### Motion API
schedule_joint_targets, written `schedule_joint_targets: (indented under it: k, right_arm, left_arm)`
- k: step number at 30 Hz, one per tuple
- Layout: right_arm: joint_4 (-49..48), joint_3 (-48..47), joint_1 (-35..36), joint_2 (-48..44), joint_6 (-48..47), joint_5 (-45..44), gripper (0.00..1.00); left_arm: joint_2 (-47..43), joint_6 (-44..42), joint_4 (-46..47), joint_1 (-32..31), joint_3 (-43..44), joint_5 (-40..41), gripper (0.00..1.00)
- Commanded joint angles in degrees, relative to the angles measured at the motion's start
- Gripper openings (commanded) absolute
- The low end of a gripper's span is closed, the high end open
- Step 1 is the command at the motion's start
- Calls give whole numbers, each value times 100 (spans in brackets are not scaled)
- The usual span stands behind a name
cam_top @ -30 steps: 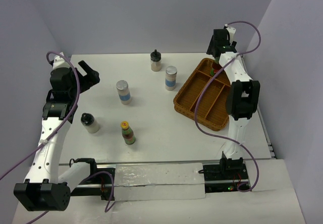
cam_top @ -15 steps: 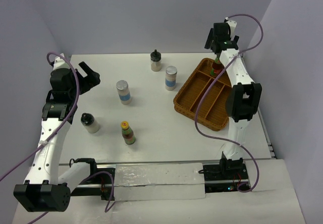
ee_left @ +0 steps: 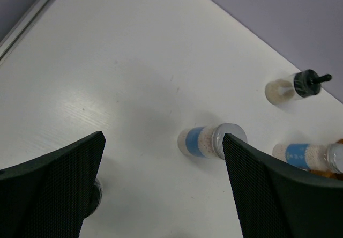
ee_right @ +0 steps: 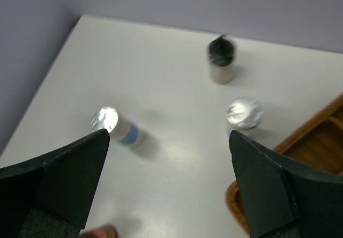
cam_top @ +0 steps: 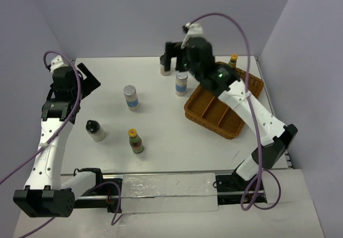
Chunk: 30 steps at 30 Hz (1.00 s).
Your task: Organize the condiment bottles
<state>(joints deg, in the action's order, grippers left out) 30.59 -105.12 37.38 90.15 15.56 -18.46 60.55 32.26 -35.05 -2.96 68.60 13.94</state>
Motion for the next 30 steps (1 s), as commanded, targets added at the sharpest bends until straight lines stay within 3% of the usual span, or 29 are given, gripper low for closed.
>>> schedule_joint_targets:
  k: [1,7,16,30]
  right_arm:
    - [-34,820,1033,-88,-9,614,100]
    - [-287,1413,2100,-221,-9,748,100]
    - [-743,1849,2966,-172,-9,832,100]
    - [-778,1758,3368,803,-9,703,99]
  left_arm:
    - [208,319,-595,-16,310,731,100]
    - [483,276,-670,15,368,943,100]
    - [598,341,-522,24,391,777,100]
    - [647,320,-419,24,259,768,99]
